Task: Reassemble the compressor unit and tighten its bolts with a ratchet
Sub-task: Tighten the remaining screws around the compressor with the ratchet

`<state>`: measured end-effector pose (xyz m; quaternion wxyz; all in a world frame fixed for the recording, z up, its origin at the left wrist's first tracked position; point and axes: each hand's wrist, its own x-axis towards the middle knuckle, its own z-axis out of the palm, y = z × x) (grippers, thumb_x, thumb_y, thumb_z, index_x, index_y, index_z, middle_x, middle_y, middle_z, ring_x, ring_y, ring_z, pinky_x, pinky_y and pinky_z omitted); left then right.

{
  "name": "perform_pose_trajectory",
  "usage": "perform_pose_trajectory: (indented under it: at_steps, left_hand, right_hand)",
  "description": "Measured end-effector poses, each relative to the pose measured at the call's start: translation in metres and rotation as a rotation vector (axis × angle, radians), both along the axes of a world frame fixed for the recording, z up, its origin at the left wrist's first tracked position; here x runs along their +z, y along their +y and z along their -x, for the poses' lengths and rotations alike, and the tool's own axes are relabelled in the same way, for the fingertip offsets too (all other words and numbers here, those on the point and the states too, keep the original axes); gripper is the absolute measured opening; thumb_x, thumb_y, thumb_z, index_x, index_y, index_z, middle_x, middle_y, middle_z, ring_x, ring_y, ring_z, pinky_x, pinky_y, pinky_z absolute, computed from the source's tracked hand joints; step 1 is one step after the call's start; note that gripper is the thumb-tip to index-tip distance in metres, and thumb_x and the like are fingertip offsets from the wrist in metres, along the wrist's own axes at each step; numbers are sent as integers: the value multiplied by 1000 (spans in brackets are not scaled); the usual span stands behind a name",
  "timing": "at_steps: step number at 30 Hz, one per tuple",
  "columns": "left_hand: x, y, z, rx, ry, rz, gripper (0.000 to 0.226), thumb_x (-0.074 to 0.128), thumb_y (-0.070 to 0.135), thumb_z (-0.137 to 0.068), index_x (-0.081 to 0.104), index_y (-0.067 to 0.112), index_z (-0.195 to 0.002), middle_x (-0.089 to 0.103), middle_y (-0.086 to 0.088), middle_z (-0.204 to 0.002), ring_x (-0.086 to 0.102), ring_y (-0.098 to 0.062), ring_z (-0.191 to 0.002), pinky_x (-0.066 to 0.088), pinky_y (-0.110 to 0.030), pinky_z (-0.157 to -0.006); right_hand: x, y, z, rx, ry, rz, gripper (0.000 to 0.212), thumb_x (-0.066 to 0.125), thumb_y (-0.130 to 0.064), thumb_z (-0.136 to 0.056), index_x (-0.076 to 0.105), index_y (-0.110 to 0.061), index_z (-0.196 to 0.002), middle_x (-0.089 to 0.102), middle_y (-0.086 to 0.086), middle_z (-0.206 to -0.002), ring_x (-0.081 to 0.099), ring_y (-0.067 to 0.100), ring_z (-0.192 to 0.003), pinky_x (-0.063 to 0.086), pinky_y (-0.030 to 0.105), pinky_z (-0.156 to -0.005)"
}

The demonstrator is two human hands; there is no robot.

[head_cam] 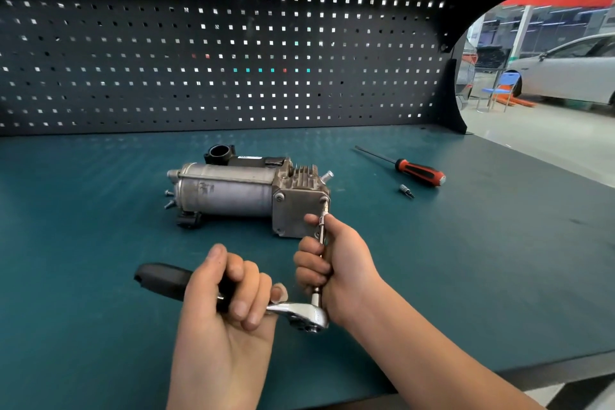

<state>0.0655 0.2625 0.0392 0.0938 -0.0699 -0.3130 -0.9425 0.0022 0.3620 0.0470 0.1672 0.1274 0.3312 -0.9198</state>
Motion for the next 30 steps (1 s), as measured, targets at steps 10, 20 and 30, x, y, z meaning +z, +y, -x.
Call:
perform_pose_trajectory:
  at_steps: [10, 20, 30]
  left_hand:
    - [-6, 13, 1, 168, -170, -62, 30, 48, 37, -65, 46, 22, -38, 28, 8, -34, 27, -6, -28, 40, -19, -41]
    - [-8, 13, 2, 169, -242, -123, 47, 44, 34, -81, 45, 21, -36, 27, 8, -34, 25, -6, -27, 26, -28, -55]
    - [0, 18, 3, 209, -294, -221, 55, 45, 41, -88, 44, 21, -37, 28, 8, -38, 26, -7, -29, 29, -27, -56]
  right_hand:
    - [-1, 2, 1, 0, 56, -230, 20, 35, -31, -98, 47, -20, -87, 36, -4, -36, 21, 6, -24, 16, 13, -27]
    - [-5, 1, 3, -7, 83, -279, 22, 34, -34, -99, 48, -20, -89, 37, -5, -36, 22, 6, -25, 17, 12, -28]
    - [0, 10, 14, 46, 109, -383, 27, 35, -28, -100, 52, -13, -85, 55, -2, -42, 50, 9, -31, 32, 10, -33]
